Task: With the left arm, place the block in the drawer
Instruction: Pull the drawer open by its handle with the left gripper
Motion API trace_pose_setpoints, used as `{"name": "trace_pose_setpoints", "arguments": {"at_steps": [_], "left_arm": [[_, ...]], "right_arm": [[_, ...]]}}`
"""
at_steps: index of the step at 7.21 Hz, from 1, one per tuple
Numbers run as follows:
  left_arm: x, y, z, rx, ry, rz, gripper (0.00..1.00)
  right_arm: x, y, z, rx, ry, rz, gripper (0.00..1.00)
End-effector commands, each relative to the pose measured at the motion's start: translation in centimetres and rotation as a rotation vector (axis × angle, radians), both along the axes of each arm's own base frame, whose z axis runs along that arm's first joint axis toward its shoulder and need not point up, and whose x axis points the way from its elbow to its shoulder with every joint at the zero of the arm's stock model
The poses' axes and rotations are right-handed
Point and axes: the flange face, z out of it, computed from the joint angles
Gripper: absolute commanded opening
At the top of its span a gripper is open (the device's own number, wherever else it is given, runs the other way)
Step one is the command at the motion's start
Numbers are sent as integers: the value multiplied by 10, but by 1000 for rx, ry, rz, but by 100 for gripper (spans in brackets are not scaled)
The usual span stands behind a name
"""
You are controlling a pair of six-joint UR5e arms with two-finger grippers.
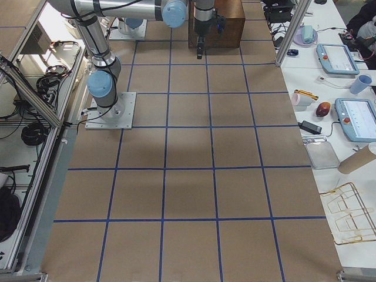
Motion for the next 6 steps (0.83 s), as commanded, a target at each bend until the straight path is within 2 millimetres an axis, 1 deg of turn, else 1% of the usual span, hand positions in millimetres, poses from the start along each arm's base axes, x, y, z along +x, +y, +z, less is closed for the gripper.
{"name": "trace_pose_setpoints", "arguments": {"at_steps": [1, 2, 4, 5, 6], "left_arm": [[4, -3, 1, -4, -9, -5, 100], [6, -3, -1, -3, -16, -32, 100], [13, -1, 0, -5, -17, -27, 100], [14, -1, 0, -6, -17, -33, 100], [16, -5, 8, -20, -29, -34, 100]], "right_arm": [[0, 0, 0, -1, 0, 0, 100], [0, 0, 0, -1, 0, 0, 100], [0, 0, 0, -1, 0, 0, 100], [-1, 0, 0, -1, 0, -2, 100], [-1, 0, 0, -1, 0, -2, 100]]}}
